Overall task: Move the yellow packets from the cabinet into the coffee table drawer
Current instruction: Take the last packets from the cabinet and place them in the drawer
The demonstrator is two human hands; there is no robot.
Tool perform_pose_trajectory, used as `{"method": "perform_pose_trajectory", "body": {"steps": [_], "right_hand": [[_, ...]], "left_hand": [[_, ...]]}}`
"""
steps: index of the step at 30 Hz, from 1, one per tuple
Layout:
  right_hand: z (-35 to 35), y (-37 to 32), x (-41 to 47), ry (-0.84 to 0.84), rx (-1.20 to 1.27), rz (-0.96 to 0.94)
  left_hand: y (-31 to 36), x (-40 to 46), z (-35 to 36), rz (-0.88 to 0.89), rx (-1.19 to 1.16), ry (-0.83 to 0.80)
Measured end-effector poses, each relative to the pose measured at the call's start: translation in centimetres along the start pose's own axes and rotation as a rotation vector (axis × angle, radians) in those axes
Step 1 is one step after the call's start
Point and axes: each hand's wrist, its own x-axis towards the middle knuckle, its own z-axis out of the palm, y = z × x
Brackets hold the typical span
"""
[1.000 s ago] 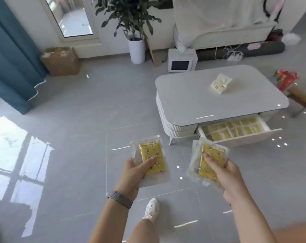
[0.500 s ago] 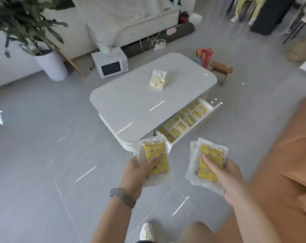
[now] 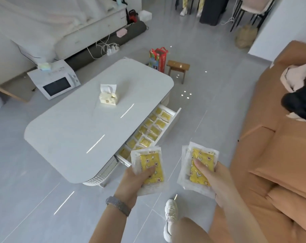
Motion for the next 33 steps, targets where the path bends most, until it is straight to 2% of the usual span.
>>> {"method": "perform_pose_trajectory", "body": {"steps": [6,10,15,23,28,33], "right_hand": [[-3.2,-6.5,9.9,-0.033,-0.08,0.0],[-3.5,-9.4,16.2,-0.078,-0.106,0.044],[-0.5,-11.7,25.3,-0.144,-0.145,0.064],[6.3,-14.6,38.5,-0.274,-0.294,0.087],[9.2,-13.6,45.9,-0.328,-0.367,0.099],[11.7,-8.4,54.7,-0.414,-0.468,0.051]], "left_hand": [[3.1,7.8,7.8,-0.033,-0.027,0.046],[4.4,11.9,10.4,-0.085,-0.037,0.06],[5.7,18.5,10.8,-0.13,-0.104,0.088],[7.5,28.2,11.1,-0.198,-0.269,0.277],[6.2,33.8,11.5,-0.238,-0.357,0.383],[0.0,41.9,11.1,-0.281,-0.431,0.526]]}}
